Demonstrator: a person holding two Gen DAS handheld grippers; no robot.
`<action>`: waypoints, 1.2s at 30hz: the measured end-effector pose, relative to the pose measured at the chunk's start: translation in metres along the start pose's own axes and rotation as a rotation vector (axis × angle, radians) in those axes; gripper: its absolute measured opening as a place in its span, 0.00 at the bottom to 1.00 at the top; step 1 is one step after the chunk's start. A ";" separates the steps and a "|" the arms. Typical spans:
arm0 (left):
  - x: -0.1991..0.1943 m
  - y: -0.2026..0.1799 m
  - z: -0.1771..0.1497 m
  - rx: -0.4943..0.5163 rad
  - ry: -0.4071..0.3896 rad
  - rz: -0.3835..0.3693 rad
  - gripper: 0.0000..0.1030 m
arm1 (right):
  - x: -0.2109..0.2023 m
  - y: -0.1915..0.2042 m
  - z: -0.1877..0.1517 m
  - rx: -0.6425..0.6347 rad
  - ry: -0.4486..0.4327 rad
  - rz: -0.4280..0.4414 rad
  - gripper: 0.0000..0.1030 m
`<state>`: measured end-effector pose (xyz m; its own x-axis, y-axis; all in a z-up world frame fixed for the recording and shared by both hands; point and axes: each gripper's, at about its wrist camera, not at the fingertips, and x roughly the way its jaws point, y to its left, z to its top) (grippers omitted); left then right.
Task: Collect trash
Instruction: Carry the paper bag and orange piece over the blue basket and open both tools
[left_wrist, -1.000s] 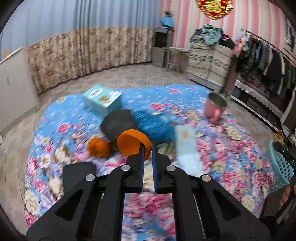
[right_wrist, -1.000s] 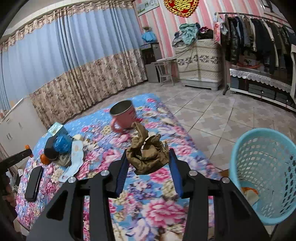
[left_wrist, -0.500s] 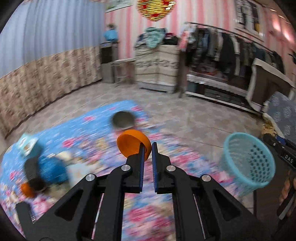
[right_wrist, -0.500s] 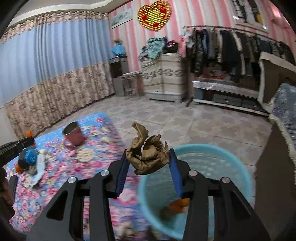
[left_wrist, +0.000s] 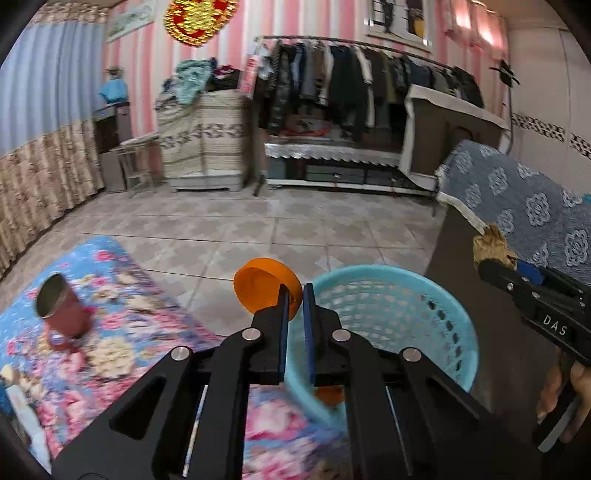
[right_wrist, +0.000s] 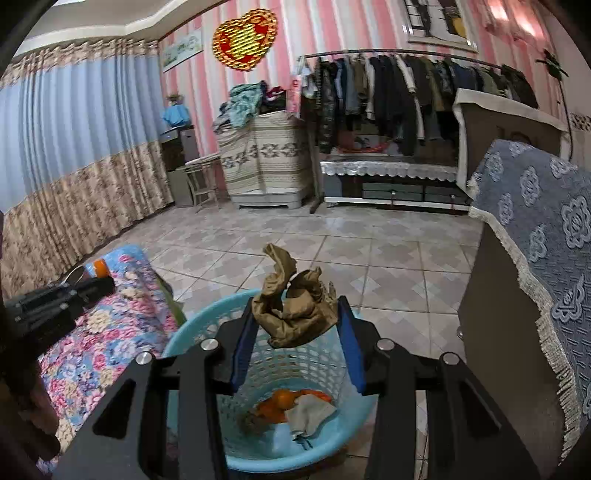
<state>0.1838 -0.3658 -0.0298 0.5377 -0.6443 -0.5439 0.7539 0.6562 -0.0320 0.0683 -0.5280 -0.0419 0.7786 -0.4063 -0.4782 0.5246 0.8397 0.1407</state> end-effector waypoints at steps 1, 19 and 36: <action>0.005 -0.006 0.000 0.003 0.008 -0.017 0.06 | 0.001 -0.003 0.001 0.006 -0.001 -0.006 0.41; 0.060 -0.049 -0.008 0.073 0.096 -0.094 0.29 | 0.018 -0.044 -0.009 0.077 0.019 -0.041 0.41; 0.004 0.027 0.014 -0.082 -0.059 0.165 0.93 | 0.040 0.001 -0.018 0.041 0.063 0.009 0.41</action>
<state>0.2122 -0.3561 -0.0210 0.6740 -0.5459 -0.4977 0.6220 0.7828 -0.0162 0.0939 -0.5373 -0.0766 0.7610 -0.3739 -0.5302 0.5320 0.8273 0.1803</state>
